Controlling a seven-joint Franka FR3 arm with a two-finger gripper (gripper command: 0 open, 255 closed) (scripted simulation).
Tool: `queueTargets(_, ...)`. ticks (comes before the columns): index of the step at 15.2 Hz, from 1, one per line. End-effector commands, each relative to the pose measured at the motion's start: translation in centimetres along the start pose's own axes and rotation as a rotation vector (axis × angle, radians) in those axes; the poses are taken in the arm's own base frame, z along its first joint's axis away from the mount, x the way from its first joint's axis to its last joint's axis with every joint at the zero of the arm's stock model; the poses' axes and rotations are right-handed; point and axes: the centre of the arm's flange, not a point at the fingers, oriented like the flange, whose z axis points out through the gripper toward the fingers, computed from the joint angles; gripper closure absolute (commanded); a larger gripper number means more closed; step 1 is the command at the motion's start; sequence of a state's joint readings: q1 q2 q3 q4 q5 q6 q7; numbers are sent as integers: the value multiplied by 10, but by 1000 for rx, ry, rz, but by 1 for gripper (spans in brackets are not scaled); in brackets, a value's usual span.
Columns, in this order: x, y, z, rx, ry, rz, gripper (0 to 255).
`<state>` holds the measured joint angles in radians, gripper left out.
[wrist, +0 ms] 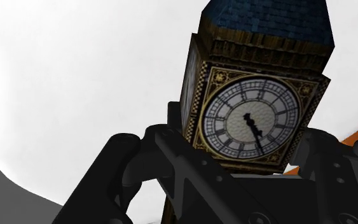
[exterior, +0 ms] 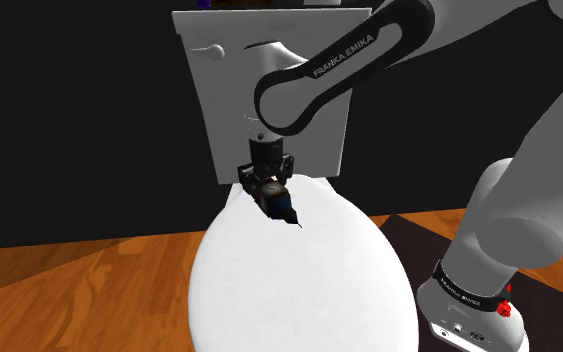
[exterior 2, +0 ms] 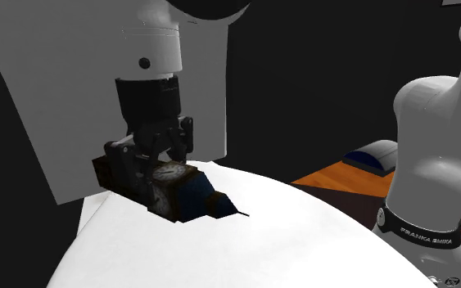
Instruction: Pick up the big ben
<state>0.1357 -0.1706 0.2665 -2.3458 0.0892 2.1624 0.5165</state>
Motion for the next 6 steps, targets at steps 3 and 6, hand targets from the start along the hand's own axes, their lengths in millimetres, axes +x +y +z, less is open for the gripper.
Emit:
queueTargets(3, -2, 1, -22, 0, 1, 0, 255)
queueTargets(6, -2, 0, -28, 0, 1, 0, 255)
